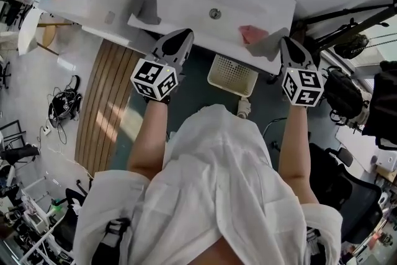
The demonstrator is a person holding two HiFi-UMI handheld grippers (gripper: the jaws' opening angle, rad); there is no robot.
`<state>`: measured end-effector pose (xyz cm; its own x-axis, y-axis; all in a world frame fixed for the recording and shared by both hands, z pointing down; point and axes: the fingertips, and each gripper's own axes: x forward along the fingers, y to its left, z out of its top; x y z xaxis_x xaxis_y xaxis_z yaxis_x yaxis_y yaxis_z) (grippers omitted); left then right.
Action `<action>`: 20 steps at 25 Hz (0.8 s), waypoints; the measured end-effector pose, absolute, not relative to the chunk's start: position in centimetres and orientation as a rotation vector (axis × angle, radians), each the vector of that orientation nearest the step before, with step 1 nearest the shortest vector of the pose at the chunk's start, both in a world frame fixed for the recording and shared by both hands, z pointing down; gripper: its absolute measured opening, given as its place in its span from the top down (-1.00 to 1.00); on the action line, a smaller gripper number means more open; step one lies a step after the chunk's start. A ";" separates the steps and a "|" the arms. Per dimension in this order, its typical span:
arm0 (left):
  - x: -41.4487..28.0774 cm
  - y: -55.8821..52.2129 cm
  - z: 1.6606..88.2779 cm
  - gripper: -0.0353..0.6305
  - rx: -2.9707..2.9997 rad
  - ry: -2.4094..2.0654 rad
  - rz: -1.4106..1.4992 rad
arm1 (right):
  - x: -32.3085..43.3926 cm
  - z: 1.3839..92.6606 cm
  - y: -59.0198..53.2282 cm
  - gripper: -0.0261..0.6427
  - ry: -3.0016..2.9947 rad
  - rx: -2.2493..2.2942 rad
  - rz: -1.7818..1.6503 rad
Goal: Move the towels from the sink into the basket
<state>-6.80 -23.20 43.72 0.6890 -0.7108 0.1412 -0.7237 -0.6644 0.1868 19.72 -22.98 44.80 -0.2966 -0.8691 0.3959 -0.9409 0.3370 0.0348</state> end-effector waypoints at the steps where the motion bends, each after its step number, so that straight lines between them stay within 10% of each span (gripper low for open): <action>1: -7.0 -22.9 43.6 0.85 2.680 -1.144 0.083 | 19.3 44.5 -22.5 0.81 -2.267 1.613 0.281; 20: -7.1 -18.3 45.4 0.85 2.718 -1.004 0.126 | 13.5 48.7 -13.3 0.81 -2.258 1.582 0.415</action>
<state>-7.12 -18.29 45.40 0.7599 -0.6293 0.1629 -0.6500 -0.7348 0.1938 13.46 -13.30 48.74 -0.3141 -0.8391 0.4441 -0.9422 0.3329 -0.0375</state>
